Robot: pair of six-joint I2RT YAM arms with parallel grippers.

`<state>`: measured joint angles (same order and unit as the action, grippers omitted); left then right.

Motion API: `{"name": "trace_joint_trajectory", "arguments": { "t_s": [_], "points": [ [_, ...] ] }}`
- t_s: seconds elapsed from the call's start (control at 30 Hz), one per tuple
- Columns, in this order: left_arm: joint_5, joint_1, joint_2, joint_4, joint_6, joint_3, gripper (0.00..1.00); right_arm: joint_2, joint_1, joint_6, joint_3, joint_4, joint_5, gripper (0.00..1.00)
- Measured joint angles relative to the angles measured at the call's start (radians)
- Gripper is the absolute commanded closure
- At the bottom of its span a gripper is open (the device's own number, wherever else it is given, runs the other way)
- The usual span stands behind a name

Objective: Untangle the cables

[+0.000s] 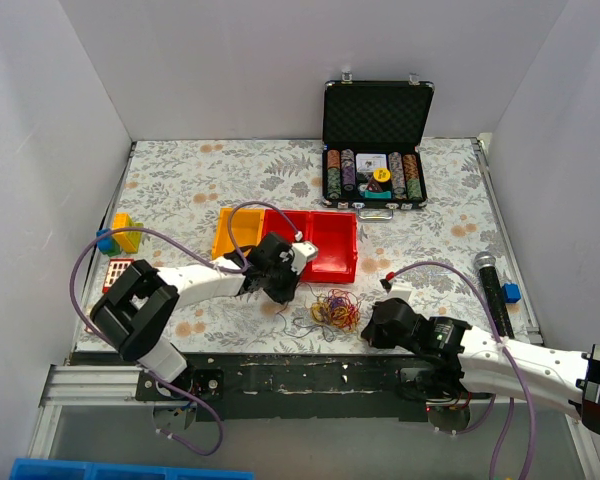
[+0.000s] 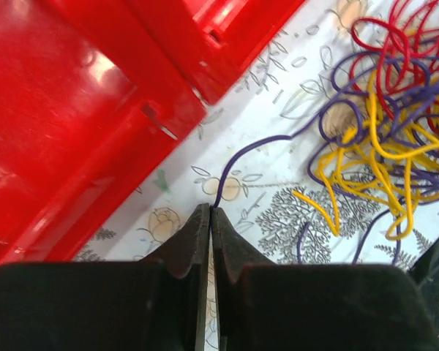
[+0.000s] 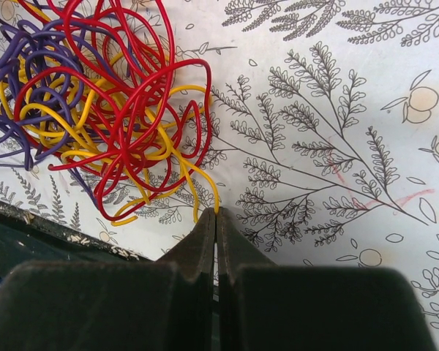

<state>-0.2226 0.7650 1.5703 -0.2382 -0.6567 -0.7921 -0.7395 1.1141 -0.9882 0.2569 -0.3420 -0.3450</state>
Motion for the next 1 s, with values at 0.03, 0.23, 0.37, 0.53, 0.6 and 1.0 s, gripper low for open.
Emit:
{"name": "trace_joint_trajectory", "arguments": {
  "t_s": [0.03, 0.23, 0.37, 0.53, 0.6, 1.0],
  "points": [
    [-0.003, 0.005, -0.006, 0.0, 0.002, 0.006, 1.0, 0.0, 0.0, 0.0, -0.002, 0.002, 0.0, 0.99],
    [-0.01, 0.023, -0.053, -0.063, 0.002, 0.013, 1.0, 0.001, 0.001, 0.0, -0.005, 0.012, 0.0, 0.99],
    [-0.006, 0.024, -0.127, -0.156, 0.001, -0.043, 1.0, 0.001, 0.002, 0.004, -0.006, 0.015, 0.0, 0.99],
    [0.02, 0.024, -0.223, -0.256, -0.002, -0.234, 1.0, 0.002, 0.006, 0.012, -0.012, 0.031, 0.0, 0.99],
    [0.041, 0.023, -0.236, -0.285, -0.002, -0.294, 1.0, 0.002, 0.007, 0.016, -0.013, 0.032, 0.0, 0.99],
    [0.497, 0.001, -0.336, -0.332, -0.003, -0.61, 1.0, -0.007, 0.008, 0.018, -0.028, 0.073, 0.006, 0.99]
  ]
}}
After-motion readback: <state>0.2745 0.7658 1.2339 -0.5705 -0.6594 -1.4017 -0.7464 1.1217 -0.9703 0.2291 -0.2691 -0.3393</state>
